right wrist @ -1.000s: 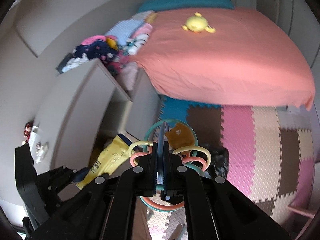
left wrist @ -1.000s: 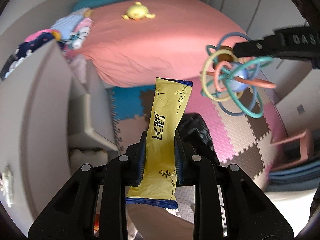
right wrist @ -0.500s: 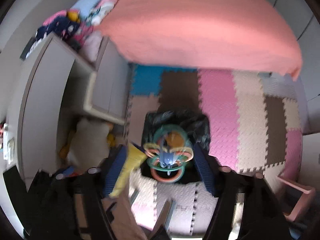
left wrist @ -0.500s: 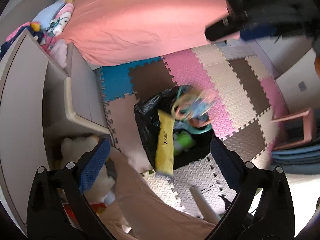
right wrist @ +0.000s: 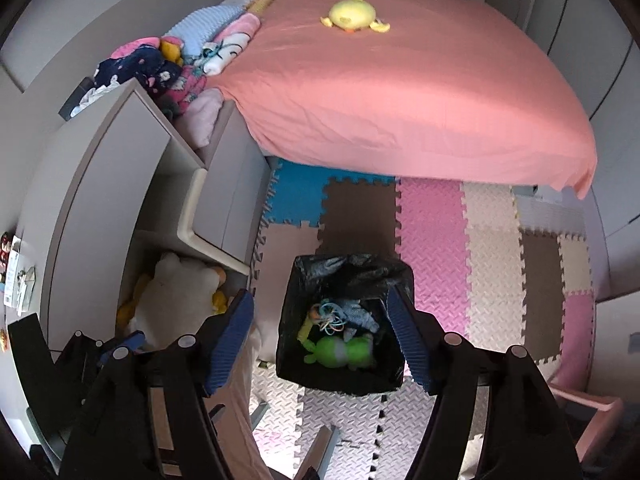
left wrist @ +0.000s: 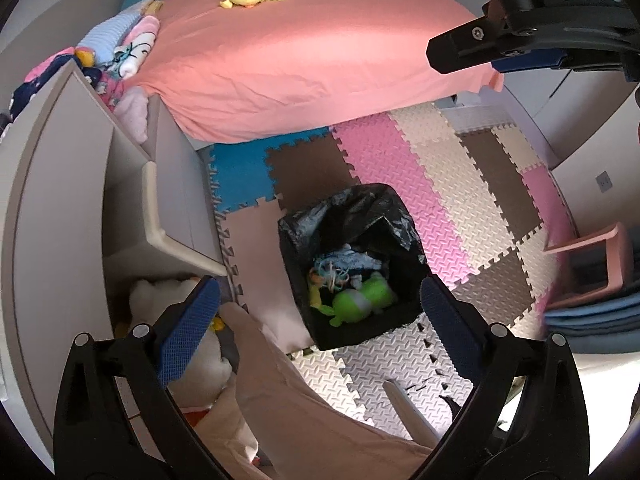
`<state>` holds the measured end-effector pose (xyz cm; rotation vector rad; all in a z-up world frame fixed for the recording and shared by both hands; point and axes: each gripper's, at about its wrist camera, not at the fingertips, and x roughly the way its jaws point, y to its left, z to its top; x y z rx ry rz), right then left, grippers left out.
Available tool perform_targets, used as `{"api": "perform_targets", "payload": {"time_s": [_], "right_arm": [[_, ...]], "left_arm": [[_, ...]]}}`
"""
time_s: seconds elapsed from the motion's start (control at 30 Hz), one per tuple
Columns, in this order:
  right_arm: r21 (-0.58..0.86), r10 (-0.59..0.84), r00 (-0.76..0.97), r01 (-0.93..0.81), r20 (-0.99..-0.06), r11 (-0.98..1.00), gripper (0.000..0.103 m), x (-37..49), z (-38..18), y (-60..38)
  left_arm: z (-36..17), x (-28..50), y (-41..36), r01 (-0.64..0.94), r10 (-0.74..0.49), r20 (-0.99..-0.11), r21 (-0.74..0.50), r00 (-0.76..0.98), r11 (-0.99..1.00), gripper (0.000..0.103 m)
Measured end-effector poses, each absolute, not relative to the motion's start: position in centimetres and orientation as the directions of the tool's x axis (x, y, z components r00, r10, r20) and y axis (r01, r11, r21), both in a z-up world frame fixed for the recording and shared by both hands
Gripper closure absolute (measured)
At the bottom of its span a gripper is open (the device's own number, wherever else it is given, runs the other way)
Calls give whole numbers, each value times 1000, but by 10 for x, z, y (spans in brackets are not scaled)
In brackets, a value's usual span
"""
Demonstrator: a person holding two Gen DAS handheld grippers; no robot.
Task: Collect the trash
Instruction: 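Move both tools back over the table toward the tissue and sock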
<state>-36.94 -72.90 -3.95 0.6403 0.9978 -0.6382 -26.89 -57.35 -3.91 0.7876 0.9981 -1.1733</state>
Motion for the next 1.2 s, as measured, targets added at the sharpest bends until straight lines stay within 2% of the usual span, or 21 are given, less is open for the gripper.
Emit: {"api": "perform_targets", "payload": {"time_s": [0.6, 0.87, 1.2], "right_arm": [[153, -207, 512, 574, -834, 804, 33, -302, 33, -645], [128, -150, 561, 426, -814, 896, 33, -234, 63, -589], [125, -32, 607, 215, -794, 969, 33, -147, 88, -516]], "left_arm": [[24, -199, -497, 927, -448, -872, 20, 199, 373, 6], [56, -145, -441, 874, -464, -837, 33, 289, 485, 6], [84, -76, -364, 750, -426, -807, 31, 409, 660, 6]]}}
